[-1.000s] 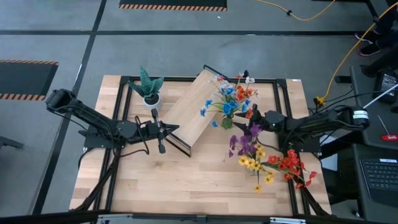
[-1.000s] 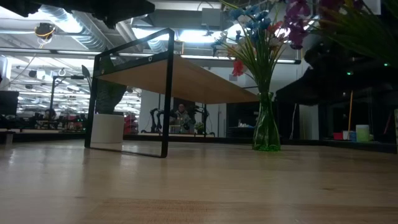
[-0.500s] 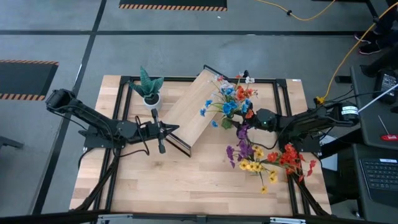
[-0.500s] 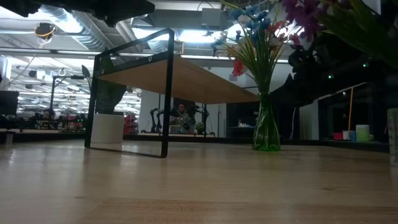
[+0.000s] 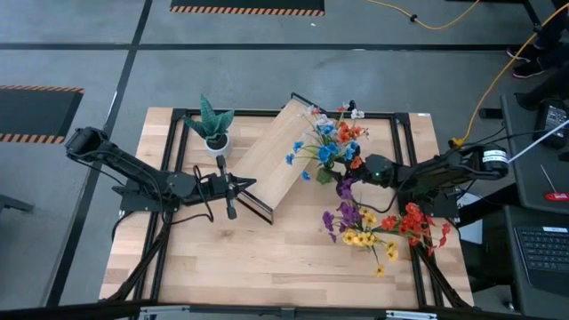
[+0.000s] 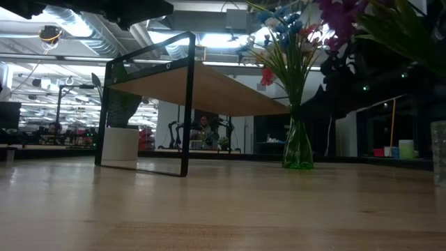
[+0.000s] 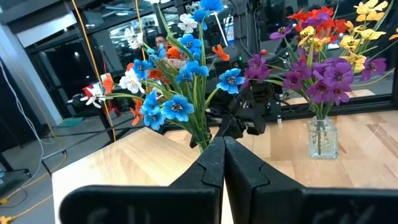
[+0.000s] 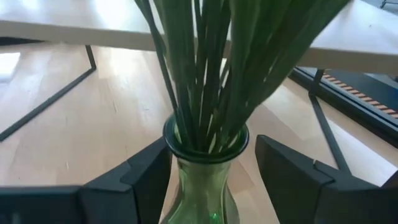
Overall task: Pick and place flowers into a vace then onto a shelf
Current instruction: Put the green vase on the shelf
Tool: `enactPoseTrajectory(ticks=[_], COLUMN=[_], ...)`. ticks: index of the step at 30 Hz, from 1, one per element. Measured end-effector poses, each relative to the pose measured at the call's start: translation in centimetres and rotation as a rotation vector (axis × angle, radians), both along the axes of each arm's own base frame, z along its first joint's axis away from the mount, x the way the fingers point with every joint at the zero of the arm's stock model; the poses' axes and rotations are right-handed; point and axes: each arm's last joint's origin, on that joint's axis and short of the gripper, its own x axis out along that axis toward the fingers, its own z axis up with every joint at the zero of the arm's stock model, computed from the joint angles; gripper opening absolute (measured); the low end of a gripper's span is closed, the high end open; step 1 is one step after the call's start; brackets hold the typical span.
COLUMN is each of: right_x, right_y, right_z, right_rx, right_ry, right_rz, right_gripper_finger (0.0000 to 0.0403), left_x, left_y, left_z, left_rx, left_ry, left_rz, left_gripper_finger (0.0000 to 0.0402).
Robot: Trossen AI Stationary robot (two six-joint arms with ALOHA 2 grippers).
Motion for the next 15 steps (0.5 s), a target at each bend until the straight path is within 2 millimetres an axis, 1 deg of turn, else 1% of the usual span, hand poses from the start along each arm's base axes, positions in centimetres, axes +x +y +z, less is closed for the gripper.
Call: enactPoseTrajectory(ticks=[5,15], right_x=[0.21,0.42], right_y=[-0.04,-0.44], right_z=[-0.29,-0.44], right_rx=[-0.013,-0.045], right_ry=[0.0,-0.016], right_rz=[0.003,-0.006], right_gripper_finger=[0.023,0.0195], left_x=[0.0,0.0], left_y=[0.0,0.0], left_z=[0.0,0.0], left_rx=[0.0,0.0], left_ry=[0.0,0.0], left_rz=[0.0,0.0], left_gripper_finger=[0.0005,0.0005])
